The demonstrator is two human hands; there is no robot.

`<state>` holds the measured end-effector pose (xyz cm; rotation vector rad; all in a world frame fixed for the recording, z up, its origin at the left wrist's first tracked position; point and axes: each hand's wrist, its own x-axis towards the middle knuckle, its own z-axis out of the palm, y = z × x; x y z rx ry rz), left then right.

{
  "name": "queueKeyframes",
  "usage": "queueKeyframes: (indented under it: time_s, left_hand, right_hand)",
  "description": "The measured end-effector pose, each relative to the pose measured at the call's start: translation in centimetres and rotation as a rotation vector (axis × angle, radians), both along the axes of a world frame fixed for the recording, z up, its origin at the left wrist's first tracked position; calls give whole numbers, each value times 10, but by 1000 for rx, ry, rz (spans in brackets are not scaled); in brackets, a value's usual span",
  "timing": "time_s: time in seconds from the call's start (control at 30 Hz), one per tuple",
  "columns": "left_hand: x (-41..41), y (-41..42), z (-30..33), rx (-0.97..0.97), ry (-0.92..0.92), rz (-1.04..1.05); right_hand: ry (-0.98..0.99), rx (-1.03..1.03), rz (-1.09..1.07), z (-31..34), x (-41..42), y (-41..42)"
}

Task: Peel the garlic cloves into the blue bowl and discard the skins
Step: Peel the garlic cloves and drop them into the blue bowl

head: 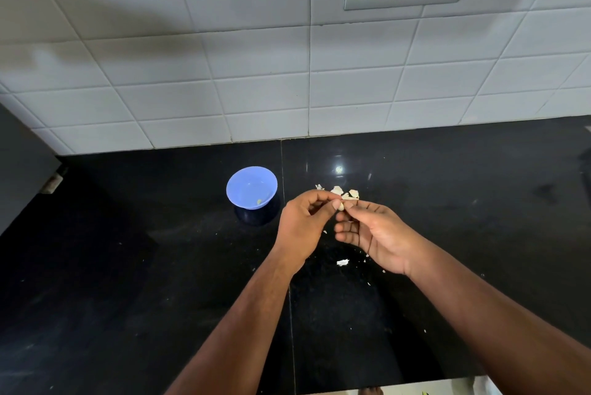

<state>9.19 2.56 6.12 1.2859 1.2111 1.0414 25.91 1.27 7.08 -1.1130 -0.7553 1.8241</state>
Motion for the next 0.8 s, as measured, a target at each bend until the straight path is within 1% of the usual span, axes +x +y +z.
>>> queueKeyframes:
  time_s: [0.1,0.27,0.33,0.47,0.6,0.73,0.8]
  left_hand:
    - [-1,2,0,-14,-22,27]
    - [-1,5,1,-19,-47,19]
    - [0,6,2,2,-44,56]
    - [1,7,4,101,92,163]
    - [4,7,4,128,158,216]
    - [3,7,6,118,133,162]
    - [2,10,7,116,155,122]
  right_hand:
    - [-9,24,33,0,1,-1]
    - [-25,53,-24,1,-1,4]
    - [-27,61,-21,2,-1,5]
    - [-54,78,-44,4,-4,6]
    - [-95,100,-68,4,-5,10]
    - [-123,109,-78,3,-4,12]
    - [-162,112,-95,2,-4,13]
